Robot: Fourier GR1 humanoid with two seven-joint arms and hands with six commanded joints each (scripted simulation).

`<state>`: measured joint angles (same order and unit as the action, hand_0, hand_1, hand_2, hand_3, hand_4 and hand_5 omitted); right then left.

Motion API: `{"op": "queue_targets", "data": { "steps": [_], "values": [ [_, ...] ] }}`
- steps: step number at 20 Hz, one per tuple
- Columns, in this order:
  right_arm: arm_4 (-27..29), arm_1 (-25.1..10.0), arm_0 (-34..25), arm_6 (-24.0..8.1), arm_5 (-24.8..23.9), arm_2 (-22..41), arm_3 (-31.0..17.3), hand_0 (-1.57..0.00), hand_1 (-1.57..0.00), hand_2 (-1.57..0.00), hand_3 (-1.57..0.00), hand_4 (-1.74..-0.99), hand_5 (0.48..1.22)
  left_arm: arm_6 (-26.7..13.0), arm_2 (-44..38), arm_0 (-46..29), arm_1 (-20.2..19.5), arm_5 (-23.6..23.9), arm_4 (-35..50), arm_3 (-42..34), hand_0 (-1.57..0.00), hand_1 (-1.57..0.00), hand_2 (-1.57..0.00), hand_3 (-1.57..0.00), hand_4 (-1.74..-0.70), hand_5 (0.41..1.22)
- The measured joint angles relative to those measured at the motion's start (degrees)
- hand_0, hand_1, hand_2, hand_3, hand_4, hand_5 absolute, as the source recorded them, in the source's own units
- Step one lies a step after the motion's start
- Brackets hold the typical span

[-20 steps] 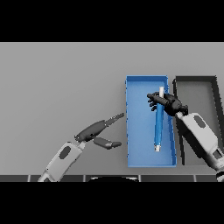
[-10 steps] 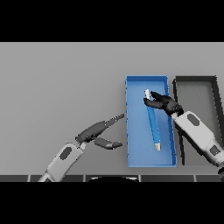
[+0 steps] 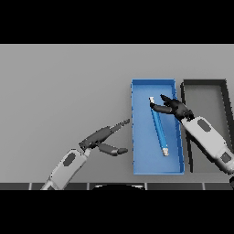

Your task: Pick up the blue pipe and place it into the blue bin.

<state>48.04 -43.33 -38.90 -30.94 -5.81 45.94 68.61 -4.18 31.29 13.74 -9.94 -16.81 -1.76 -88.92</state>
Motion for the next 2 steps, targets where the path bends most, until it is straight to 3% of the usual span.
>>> {"op": "queue_targets", "data": {
  "steps": [2],
  "values": [
    [0.20,0.14,0.97,0.98,0.62,0.04,-0.30,-0.01,-0.01,-0.01,-0.01,-1.129,0.677,0.24,-0.19,-0.14,-0.16,0.06,0.18,-0.28,0.00,0.00,0.00,0.00,-0.92,0.468]
  ]
}}
